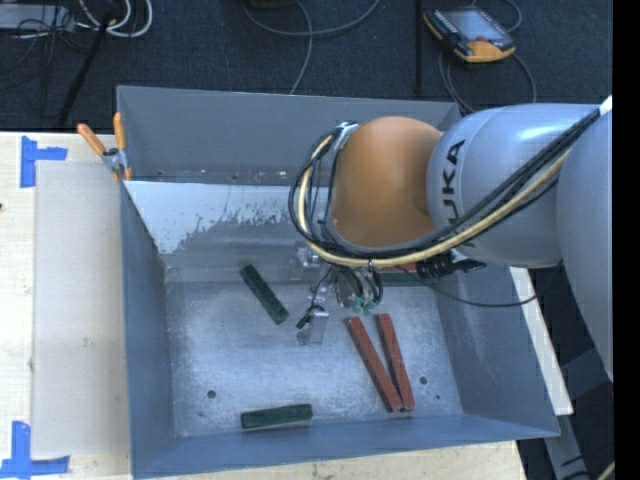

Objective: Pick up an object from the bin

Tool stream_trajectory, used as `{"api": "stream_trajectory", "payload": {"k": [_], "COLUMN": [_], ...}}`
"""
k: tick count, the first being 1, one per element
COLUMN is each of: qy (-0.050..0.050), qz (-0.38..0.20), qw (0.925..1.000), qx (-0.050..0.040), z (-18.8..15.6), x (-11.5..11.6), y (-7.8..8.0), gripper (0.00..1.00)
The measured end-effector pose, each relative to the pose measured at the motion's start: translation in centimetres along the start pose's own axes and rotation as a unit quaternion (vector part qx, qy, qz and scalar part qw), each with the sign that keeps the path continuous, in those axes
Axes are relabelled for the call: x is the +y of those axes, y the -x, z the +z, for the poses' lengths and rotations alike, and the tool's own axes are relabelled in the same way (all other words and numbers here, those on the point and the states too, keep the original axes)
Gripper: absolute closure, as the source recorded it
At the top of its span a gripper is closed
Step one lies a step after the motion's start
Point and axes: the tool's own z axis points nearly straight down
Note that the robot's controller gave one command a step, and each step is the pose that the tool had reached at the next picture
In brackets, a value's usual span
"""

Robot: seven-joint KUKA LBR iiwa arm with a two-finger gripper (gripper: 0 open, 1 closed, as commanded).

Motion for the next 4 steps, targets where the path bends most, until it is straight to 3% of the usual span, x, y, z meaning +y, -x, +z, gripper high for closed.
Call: {"api": "stream_trajectory", "payload": {"k": [1,2,3,4], "qy": [0.0,0.002,0.001,0.002], "qz": [0.048,0.043,0.047,0.023], "qw": [0.9988,0.9991,0.9989,0.9997], "qx": [0.0045,0.0022,0.0021,-0.0009], "z": [8.9,8.4,8.3,-6.1], "x": [-0.2,5.6,5.2,5.0], "y": [3.7,4.1,4.1,2.1], "gripper": [0.0,0.0,1.0,1.0]}}
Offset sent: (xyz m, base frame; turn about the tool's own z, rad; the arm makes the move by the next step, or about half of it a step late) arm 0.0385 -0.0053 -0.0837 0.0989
